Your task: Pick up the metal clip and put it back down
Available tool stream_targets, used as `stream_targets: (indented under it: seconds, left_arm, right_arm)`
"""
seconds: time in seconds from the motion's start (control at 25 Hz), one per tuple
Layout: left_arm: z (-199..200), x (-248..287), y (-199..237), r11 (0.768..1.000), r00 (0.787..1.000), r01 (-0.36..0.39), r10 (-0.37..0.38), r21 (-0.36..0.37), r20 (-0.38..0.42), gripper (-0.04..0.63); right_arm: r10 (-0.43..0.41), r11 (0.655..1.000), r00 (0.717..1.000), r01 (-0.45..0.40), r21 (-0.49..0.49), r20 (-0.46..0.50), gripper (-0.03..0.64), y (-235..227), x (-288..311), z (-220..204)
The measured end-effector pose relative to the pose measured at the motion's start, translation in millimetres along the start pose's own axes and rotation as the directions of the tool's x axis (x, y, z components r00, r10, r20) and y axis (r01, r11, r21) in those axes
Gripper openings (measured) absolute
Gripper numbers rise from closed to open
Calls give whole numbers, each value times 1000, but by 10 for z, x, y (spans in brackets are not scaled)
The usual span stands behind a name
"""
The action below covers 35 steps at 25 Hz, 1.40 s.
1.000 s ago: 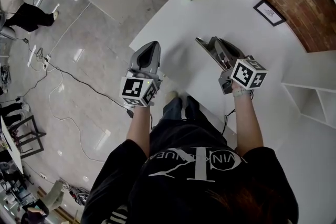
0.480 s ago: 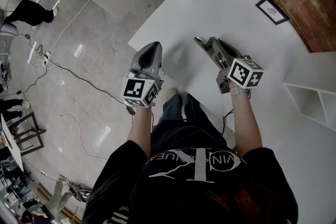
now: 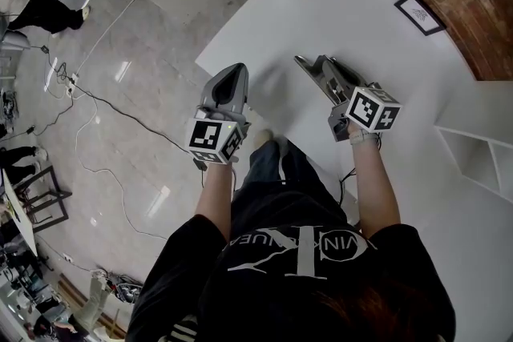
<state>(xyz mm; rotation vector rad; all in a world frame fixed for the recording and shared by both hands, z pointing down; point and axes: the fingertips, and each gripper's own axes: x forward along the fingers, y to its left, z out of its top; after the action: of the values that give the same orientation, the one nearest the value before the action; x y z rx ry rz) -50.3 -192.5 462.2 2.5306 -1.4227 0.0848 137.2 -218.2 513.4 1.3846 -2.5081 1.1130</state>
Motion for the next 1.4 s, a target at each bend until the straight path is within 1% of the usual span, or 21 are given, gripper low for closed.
stream_targets:
  seconds: [0.2, 0.32, 0.56, 0.88, 1.08, 1.4]
  left_arm:
    - [-27, -10, 15, 1000, 1000, -5, 5, -1, -6, -12]
    - [-21, 6, 8, 1000, 1000, -6, 6, -2, -7, -11]
    - [-23, 27, -4, 1000, 1000, -4, 4, 1, -8, -12]
    - [-32, 41, -13, 1000, 1000, 2, -2, 3, -11, -12]
    - [-24, 63, -28, 1000, 1000, 5, -5, 3, -11, -11]
    - [-6, 77, -41, 1000, 1000, 0, 0, 5, -20, -12]
  right_arm:
    - [5, 999, 1000, -5, 32, -2, 35, -74, 18, -86]
    - [0, 999, 1000, 0, 32, -13, 35, -102, 23, -125]
    - [2, 996, 1000, 0, 89, -23, 35, -183, 35, -209]
    - [-36, 993, 997, 44, 113, -72, 35, -336, 48, -341]
    - [-28, 989, 996, 41, 140, -90, 35, -340, 57, -369]
    - [-48, 979, 991, 71, 189, -124, 35, -424, 53, -468]
